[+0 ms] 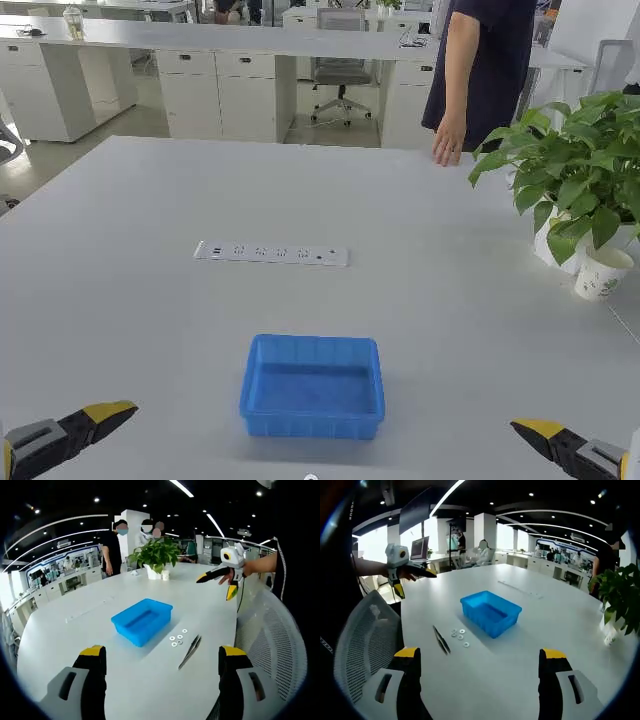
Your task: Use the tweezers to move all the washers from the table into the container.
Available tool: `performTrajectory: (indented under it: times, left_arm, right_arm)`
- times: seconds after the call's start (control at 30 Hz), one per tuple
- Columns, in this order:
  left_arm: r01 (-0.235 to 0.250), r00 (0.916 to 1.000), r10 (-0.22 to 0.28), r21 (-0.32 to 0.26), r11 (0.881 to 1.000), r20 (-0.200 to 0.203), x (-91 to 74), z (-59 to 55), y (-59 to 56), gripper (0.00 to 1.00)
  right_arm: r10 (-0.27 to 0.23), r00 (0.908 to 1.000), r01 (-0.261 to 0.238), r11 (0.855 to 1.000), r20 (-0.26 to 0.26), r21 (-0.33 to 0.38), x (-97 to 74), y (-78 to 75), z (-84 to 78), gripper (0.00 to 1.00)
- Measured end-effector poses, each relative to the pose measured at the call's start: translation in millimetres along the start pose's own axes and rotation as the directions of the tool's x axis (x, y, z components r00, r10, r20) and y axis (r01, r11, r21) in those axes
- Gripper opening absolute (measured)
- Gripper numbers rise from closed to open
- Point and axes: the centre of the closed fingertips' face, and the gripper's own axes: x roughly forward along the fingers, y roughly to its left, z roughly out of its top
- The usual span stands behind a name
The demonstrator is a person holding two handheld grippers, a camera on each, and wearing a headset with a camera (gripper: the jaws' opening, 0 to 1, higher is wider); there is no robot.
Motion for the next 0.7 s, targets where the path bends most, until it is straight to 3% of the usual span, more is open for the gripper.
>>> performTrajectory:
  times: [0.7]
  left_arm:
    - [0.000, 1.0000, 0.000, -0.002, 1.000, 0.003, 0.7, 1.6, -1.1, 0.99]
  right_arm:
    - [-0.004, 0.9999, 0.004, 1.000, 0.012, 0.002, -2.0, -0.9, 1.7, 1.00]
